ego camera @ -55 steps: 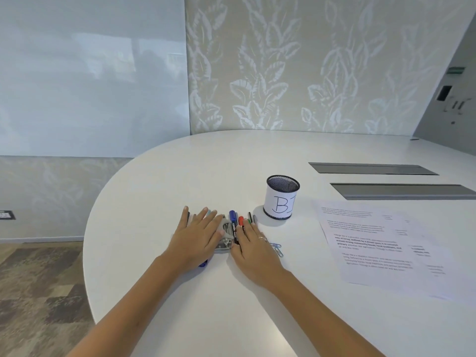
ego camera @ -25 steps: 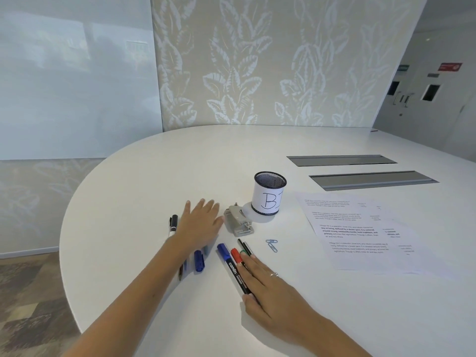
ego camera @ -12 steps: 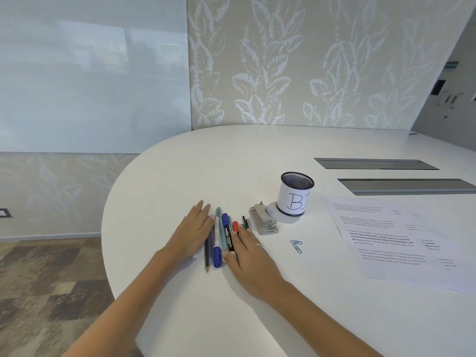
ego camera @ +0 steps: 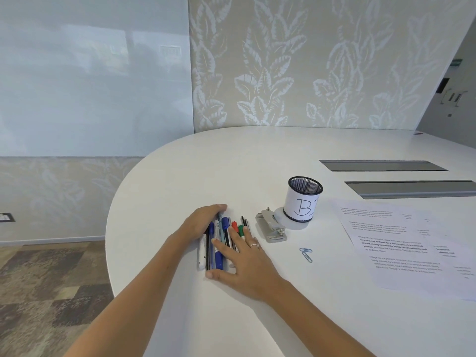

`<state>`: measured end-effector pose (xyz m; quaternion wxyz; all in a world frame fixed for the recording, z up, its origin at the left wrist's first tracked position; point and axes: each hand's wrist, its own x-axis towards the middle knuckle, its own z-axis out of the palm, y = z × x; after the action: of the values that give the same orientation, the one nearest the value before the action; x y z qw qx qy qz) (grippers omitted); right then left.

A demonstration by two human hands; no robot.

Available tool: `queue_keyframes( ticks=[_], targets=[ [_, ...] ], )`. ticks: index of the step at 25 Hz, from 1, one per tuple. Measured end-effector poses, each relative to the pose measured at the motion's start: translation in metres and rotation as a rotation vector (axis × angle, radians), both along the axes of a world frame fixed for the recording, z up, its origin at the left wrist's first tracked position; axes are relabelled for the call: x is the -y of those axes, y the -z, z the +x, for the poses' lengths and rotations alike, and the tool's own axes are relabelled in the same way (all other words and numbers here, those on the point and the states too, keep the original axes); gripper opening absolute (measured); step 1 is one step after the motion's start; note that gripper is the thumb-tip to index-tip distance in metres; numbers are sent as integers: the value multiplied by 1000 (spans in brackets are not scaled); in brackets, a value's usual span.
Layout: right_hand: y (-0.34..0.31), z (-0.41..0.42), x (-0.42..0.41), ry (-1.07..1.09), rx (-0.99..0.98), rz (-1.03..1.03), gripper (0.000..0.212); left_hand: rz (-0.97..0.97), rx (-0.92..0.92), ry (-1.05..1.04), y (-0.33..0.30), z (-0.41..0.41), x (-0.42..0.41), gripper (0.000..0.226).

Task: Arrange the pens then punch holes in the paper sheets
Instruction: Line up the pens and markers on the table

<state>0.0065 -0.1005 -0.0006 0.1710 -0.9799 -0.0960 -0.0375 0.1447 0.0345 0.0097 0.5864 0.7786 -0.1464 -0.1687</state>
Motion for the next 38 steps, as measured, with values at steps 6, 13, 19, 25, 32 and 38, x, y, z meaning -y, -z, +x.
queue_keyframes(
  ticks=[6,13,19,25,32,38],
  targets=[
    [0,10,-11,26,59,-38,77,-87,59,10,7,1,0,32],
    [-12,5,-6,62,200,313,66,-41,280,-20,8,0,-1,36],
    [-7,-31,62,334,486,387,20,27,194,-58,14,6,-3,46],
    [4,-62,106,488,-22,-29,56,-70,175,-73,15,5,-4,39],
    [6,-67,66,293,-118,-188,71,-137,197,-136,12,1,-5,44],
    [6,-45,27,202,-87,-124,80,-14,194,-59,12,-1,-4,50]
  ],
)
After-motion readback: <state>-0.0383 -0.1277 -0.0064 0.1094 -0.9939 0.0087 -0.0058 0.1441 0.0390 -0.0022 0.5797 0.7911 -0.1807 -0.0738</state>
